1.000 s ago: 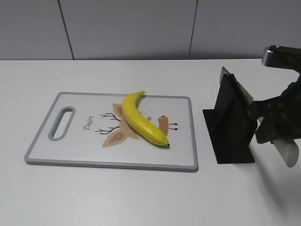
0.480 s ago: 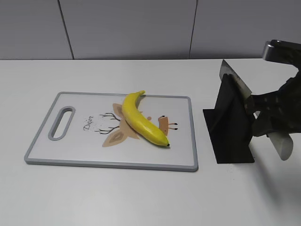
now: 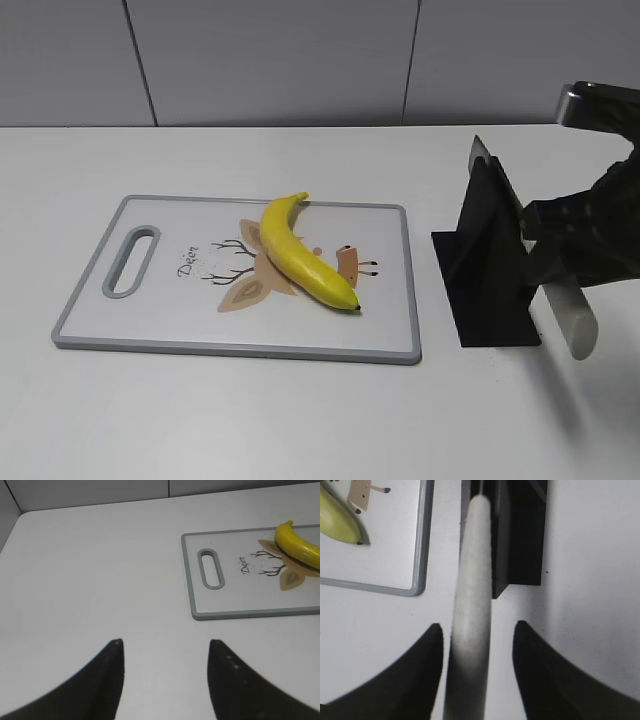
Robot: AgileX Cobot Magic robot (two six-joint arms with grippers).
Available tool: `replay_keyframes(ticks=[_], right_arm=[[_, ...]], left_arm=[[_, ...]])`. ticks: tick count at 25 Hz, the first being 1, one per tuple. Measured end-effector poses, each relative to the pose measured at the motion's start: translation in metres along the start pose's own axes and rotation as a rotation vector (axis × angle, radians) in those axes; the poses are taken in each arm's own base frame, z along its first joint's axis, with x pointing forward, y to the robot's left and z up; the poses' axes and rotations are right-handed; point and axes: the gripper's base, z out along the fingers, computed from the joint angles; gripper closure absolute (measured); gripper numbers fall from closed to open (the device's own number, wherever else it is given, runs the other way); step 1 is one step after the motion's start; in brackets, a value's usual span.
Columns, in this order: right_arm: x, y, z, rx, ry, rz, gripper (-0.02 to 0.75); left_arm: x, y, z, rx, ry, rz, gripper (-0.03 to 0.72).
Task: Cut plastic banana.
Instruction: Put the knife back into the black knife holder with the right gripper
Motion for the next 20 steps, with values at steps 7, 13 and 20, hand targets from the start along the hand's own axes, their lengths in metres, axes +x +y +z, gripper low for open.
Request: replay_keyframes(ticks=[7,13,20], right_arm=[[0.0,0.0,0.0,-0.001,-0.002,-0.003,0.174],[0.0,0.002,-0.007,0.009,0.061,-0.05,0.162],[0.014,0.007,-0.053,-0.024,0.135,-0.26,0.161]], left_arm=[[0.0,0.0,0.0,0.0,0.0,0.0,0.167],[0.0,0.0,0.0,0.0,0.0,0.0,0.167],[0.0,0.0,0.0,0.0,0.0,0.0,0.167]])
